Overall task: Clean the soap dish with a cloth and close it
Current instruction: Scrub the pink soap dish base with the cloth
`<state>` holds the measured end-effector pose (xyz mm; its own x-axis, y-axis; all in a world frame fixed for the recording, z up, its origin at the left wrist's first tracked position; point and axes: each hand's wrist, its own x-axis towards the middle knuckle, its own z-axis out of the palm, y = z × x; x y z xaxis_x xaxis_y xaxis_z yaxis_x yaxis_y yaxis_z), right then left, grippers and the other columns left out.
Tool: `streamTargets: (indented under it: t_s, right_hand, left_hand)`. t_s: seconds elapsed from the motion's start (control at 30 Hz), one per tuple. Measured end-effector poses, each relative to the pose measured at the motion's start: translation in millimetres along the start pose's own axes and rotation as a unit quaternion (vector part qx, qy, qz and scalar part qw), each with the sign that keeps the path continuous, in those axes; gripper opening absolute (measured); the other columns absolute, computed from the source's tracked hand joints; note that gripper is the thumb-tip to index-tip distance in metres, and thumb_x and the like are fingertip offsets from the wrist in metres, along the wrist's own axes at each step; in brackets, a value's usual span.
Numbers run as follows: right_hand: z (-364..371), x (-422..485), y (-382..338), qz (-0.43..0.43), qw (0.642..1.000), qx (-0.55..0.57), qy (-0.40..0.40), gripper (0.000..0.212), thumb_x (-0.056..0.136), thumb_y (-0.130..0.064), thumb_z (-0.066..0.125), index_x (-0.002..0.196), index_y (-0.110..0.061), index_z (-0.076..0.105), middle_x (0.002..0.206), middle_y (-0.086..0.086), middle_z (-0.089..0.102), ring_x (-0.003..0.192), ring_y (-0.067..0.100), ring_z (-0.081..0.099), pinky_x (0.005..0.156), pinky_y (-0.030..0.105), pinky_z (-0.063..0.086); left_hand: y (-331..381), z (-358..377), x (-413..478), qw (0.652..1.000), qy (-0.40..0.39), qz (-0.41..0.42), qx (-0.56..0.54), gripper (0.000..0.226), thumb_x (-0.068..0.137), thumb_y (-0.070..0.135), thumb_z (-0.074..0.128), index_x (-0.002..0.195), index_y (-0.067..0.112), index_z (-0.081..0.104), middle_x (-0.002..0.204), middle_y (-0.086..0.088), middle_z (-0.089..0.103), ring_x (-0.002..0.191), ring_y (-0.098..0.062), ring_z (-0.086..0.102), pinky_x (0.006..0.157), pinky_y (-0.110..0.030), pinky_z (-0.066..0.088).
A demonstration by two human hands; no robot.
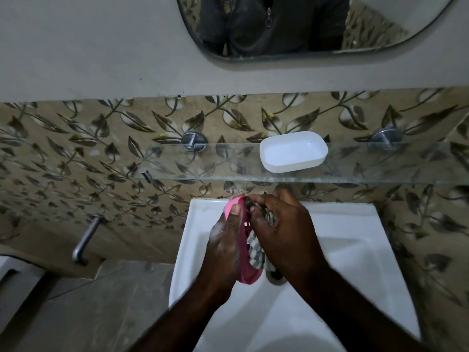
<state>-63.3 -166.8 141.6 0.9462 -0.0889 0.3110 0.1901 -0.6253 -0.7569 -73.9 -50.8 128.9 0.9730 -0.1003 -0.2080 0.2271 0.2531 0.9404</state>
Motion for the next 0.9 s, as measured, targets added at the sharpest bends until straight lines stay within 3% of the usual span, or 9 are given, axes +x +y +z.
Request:
streamTargets:
  t_s: [0.17, 0.27, 0.37, 0.47, 0.6, 0.7, 0.77, 0.83, 0.9]
  right_hand:
    - [10, -8, 2, 0.019, 0.996, -0.076, -0.046, 0.023, 0.092, -0.03, 0.051, 0.103, -0.025, 0.07, 0.092, 0.003, 0.058, 0.083, 0.022, 0.062, 0.075, 0.035, 0.05]
    - [12, -14, 3, 0.022, 0.992, -0.105, -0.073, 0.021, 0.094, -0.03, 0.049, 0.097, -0.023, 0.069, 0.089, 0.003, 0.057, 0.083, 0.023, 0.061, 0.073, 0.034, 0.047]
    - [14, -20, 6, 0.005, 0.983, -0.136, -0.123, 0.022, 0.093, -0.032, 0.045, 0.086, -0.024, 0.064, 0.081, -0.001, 0.048, 0.08, 0.023, 0.061, 0.069, 0.033, 0.044]
    - [20, -29, 9, -0.022, 0.976, -0.134, -0.168, 0.025, 0.089, -0.035, 0.041, 0.08, -0.024, 0.061, 0.076, -0.002, 0.045, 0.075, 0.024, 0.06, 0.067, 0.035, 0.045]
    - [22, -43, 12, -0.004, 0.972, -0.111, -0.207, 0.027, 0.086, -0.037, 0.038, 0.089, -0.025, 0.063, 0.082, -0.003, 0.047, 0.081, 0.02, 0.058, 0.072, 0.034, 0.046]
    - [9, -39, 18, 0.027, 0.982, -0.015, -0.188, 0.019, 0.084, -0.032, 0.054, 0.09, -0.03, 0.072, 0.083, -0.006, 0.059, 0.08, 0.008, 0.059, 0.074, 0.024, 0.045]
    - [-5, -31, 21, 0.109, 0.975, 0.125, -0.148, 0.014, 0.084, -0.016, 0.067, 0.084, -0.028, 0.074, 0.083, -0.003, 0.07, 0.075, 0.003, 0.065, 0.071, 0.019, 0.048]
    - [-14, -26, 26, 0.207, 0.924, 0.304, -0.106, 0.019, 0.082, -0.004, 0.072, 0.094, -0.019, 0.072, 0.09, 0.007, 0.074, 0.073, 0.01, 0.069, 0.066, 0.02, 0.052]
    - [-19, -22, 30, 0.263, 0.873, 0.406, -0.059, 0.041, 0.073, -0.008, 0.08, 0.109, -0.019, 0.064, 0.102, 0.013, 0.071, 0.086, 0.024, 0.071, 0.074, 0.03, 0.055]
  left_hand:
    - [-10, -2, -4, 0.999, 0.012, 0.02, 0.036, 0.034, 0.089, 0.043, 0.042, 0.096, 0.02, 0.066, 0.08, 0.0, 0.076, 0.078, -0.018, 0.074, 0.068, -0.032, 0.059]
    - [-13, -1, -6, 0.998, 0.011, 0.019, 0.063, 0.033, 0.086, 0.051, 0.041, 0.087, 0.033, 0.068, 0.07, 0.005, 0.072, 0.068, -0.012, 0.07, 0.064, -0.033, 0.058]
    - [-8, -2, 1, 0.995, 0.038, 0.053, 0.08, 0.049, 0.08, 0.06, 0.043, 0.109, 0.027, 0.064, 0.062, 0.008, 0.061, 0.057, -0.006, 0.058, 0.053, -0.022, 0.049]
    - [-2, -5, 13, 0.992, 0.042, 0.068, 0.094, 0.07, 0.077, 0.072, 0.046, 0.127, 0.023, 0.058, 0.075, 0.005, 0.065, 0.066, -0.016, 0.056, 0.059, -0.031, 0.046]
    - [3, -13, 20, 0.997, 0.072, 0.008, 0.04, 0.061, 0.08, 0.065, 0.047, 0.123, 0.025, 0.061, 0.096, -0.006, 0.071, 0.079, -0.026, 0.061, 0.068, -0.038, 0.051]
    - [8, -20, 26, 0.995, 0.07, -0.057, -0.044, 0.075, 0.074, 0.071, 0.054, 0.118, 0.011, 0.065, 0.102, -0.016, 0.07, 0.078, -0.028, 0.065, 0.071, -0.042, 0.055]
    - [11, -26, 30, 0.988, 0.05, -0.079, -0.119, 0.08, 0.068, 0.073, 0.061, 0.113, 0.007, 0.068, 0.104, -0.018, 0.068, 0.081, -0.027, 0.068, 0.077, -0.043, 0.056]
    - [11, -33, 33, 0.978, 0.024, -0.1, -0.182, 0.081, 0.068, 0.073, 0.056, 0.108, 0.004, 0.071, 0.103, -0.019, 0.067, 0.084, -0.029, 0.069, 0.08, -0.043, 0.056]
    - [8, -38, 34, 0.968, -0.009, -0.122, -0.22, 0.079, 0.072, 0.068, 0.046, 0.107, 0.001, 0.072, 0.103, -0.022, 0.066, 0.085, -0.033, 0.068, 0.08, -0.045, 0.056]
